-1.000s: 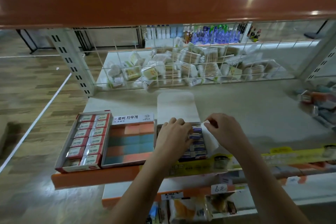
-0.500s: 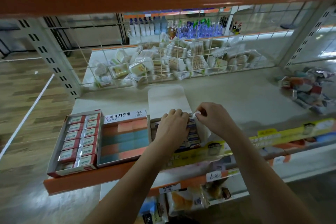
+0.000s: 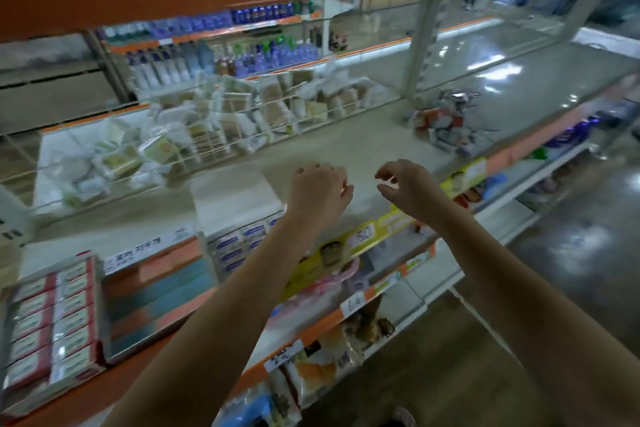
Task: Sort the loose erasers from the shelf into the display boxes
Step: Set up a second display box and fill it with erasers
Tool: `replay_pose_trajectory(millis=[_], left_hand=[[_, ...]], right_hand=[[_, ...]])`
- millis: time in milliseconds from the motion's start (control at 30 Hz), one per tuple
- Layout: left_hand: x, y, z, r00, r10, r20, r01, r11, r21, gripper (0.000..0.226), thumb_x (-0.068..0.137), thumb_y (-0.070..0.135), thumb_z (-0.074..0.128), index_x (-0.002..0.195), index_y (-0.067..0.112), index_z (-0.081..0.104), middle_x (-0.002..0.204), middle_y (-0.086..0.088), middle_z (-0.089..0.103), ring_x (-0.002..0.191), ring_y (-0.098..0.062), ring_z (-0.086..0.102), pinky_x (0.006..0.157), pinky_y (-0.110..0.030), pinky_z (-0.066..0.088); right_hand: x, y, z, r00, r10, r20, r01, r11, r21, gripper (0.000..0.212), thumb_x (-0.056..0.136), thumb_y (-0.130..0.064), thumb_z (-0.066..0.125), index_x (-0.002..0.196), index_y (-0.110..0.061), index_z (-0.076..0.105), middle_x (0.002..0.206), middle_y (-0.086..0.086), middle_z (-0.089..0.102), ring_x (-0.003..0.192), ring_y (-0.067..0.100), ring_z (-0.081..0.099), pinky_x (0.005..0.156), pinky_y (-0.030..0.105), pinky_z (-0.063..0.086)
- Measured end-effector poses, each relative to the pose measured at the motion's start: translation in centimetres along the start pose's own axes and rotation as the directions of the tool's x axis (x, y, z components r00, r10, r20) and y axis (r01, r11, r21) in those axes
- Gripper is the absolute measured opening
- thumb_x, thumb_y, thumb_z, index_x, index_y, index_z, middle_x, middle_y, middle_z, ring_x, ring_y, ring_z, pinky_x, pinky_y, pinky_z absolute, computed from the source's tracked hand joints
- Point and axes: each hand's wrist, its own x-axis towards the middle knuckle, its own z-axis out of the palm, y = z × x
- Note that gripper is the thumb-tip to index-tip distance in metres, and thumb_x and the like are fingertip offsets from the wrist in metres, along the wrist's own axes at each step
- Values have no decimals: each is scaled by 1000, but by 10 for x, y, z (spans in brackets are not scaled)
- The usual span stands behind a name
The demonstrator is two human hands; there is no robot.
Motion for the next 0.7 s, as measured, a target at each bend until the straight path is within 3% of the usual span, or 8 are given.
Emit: replay_pose_trajectory(millis=[167,300,400,600,700], left_hand=[[40,74,17,993,93,67,-82,986,-146,30,93,40,50,107,17,61,108,-7,59,107,-26,51,78,-33,41],[83,139,36,987,131,89,-118,983,-143,34,92,42,49,111,16,61,111,-8,58,111,-26,49,84,-34,42],[116,183,52,984,138,114,-123,984,-130,38,92,44,49,115,15,58,116,-9,57,112,-28,49,84,-36,43],[165,229,83,984,120,128,-99,982,-162,51,92,46,50,131,14,47,121,-10,56,103,-27,56,72,-32,44],[188,235,94,985,123,118,-100,978,-183,44,91,44,51,118,10,55,113,-9,59,98,-24,57,72,-32,44]], right_hand=[[-10,73,-36,996,91,18,-90,995,-48,32,85,-18,62,115,-7,62,113,15,61,106,27,57,88,30,40],[-14,139,-63,991,131,2,-130,988,-83,35,84,-16,62,117,-5,59,116,16,61,107,30,55,84,27,34],[-12,187,-78,987,163,11,-161,983,-84,38,84,-15,60,121,-8,56,120,14,59,107,31,54,88,32,37],[-3,256,-89,984,178,-7,-178,984,9,32,87,-18,61,118,-11,56,119,11,55,100,18,51,83,28,43],[6,278,-89,985,174,6,-174,984,39,29,89,-19,58,118,-12,57,117,10,56,103,21,53,89,33,46]])
